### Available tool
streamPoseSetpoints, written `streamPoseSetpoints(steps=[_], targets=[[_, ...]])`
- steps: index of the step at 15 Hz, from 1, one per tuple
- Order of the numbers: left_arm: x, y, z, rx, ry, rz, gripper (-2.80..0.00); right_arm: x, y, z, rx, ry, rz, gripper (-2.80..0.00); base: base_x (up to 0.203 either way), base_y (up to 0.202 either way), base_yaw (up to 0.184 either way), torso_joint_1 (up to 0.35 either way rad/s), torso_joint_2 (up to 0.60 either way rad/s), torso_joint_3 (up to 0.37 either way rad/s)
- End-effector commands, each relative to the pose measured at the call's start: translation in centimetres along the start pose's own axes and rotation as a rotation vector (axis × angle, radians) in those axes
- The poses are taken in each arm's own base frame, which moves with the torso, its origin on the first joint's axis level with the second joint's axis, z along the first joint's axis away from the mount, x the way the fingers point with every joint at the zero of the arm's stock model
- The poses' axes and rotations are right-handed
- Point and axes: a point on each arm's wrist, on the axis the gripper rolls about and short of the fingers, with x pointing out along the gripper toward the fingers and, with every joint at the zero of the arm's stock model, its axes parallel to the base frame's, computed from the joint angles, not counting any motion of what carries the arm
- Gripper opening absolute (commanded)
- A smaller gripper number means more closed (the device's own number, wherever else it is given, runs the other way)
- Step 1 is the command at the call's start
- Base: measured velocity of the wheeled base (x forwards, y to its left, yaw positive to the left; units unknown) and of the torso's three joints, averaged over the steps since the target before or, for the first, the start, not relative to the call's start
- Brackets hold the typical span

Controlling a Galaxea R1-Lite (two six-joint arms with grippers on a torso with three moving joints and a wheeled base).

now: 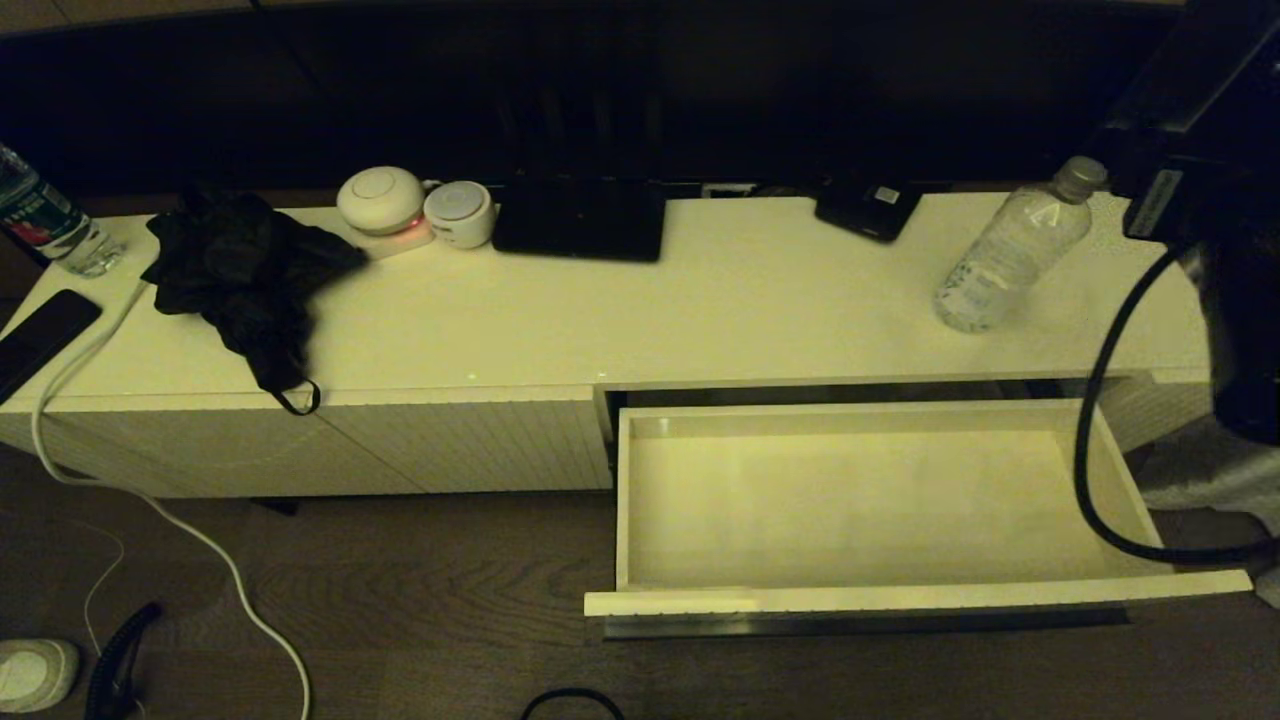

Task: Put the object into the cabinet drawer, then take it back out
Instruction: Close the drawer

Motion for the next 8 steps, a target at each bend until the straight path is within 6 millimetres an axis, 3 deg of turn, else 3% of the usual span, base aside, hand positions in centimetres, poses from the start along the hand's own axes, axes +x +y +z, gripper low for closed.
streamPoseSetpoints(steps=[1, 6, 8], targets=[[0.0, 0.0, 0.0, 0.0, 0.0, 0.0, -2.8, -2.0, -3.3, 1.8, -0.108, 0.051, 0.066, -2.8, 0.0, 0.0, 0.0, 0.0, 0.0, 0.0], [0.0, 0.0, 0.0, 0.0, 0.0, 0.0, -2.8, -6.2, -6.2, 0.1, -0.489, 0.337, 0.458, -2.8, 0.0, 0.0, 0.0, 0.0, 0.0, 0.0], [0.0, 0.0, 0.0, 0.0, 0.0, 0.0, -2.8, -8.1, -7.4, -0.5, -0.551, 0.384, 0.749, -2.8, 0.0, 0.0, 0.0, 0.0, 0.0, 0.0]])
